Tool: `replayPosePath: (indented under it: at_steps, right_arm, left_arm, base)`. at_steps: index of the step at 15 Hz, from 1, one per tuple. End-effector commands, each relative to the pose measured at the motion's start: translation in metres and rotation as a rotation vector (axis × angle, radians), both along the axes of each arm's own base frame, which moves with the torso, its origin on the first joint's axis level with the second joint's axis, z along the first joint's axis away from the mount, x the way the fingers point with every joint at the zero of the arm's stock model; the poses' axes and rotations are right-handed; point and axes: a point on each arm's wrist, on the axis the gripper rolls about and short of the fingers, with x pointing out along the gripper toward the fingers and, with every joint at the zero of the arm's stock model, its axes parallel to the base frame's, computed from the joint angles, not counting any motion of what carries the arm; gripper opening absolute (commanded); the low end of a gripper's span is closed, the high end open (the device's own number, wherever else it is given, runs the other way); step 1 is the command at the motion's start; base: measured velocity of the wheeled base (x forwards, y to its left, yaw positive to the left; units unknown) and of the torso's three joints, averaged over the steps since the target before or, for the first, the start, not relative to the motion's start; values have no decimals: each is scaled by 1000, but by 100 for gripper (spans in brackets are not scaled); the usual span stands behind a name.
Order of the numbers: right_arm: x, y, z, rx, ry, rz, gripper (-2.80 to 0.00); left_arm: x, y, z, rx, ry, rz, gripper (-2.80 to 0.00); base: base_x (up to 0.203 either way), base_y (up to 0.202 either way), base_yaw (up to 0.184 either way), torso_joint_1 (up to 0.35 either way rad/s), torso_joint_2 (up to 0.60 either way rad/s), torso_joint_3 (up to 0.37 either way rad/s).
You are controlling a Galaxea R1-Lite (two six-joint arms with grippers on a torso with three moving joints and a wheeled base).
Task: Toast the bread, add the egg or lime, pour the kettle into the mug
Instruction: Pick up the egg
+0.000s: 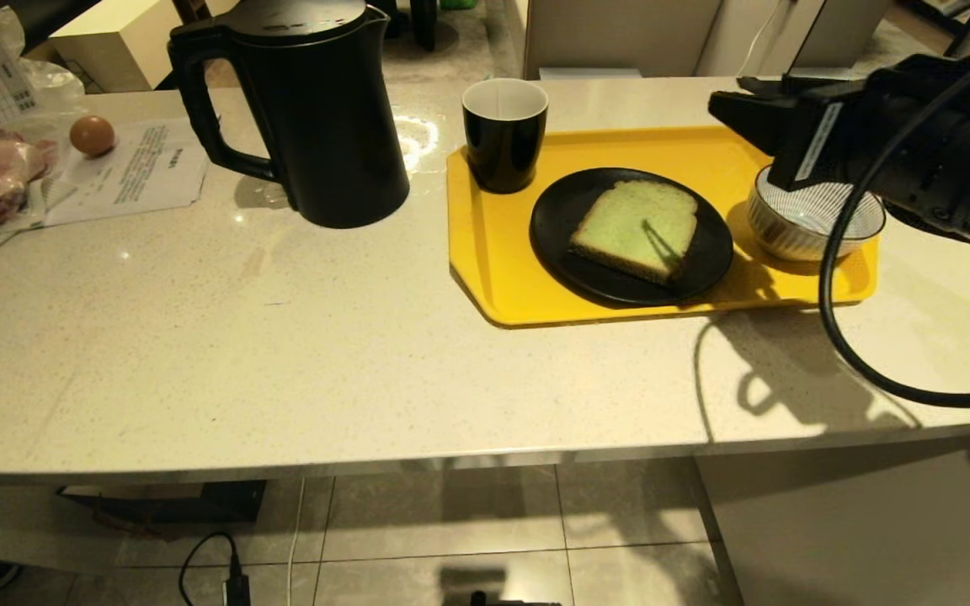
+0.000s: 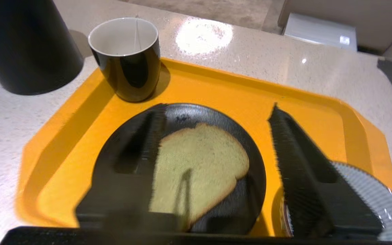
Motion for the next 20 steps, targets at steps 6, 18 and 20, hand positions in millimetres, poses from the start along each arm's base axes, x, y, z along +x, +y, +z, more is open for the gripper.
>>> replayPosePath:
  at_steps: [6,18,20]
  right_arm:
    - [-71,-59,24,58,8,-60,-280]
    - [-149,-107,-21,24,-15,-193,-280]
    - [-170,-112,-42,21,-8,-192,-280]
  left_arm:
    - [0,0,0,-1,1,1,-280]
    - [0,0,0,-1,1,1,-280]
    - [0,0,0,-1,1,1,-280]
  base:
    - [0,0,0,0,0,0]
    - [0,0,0,0,0,0]
    - [0,0,0,0,0,0]
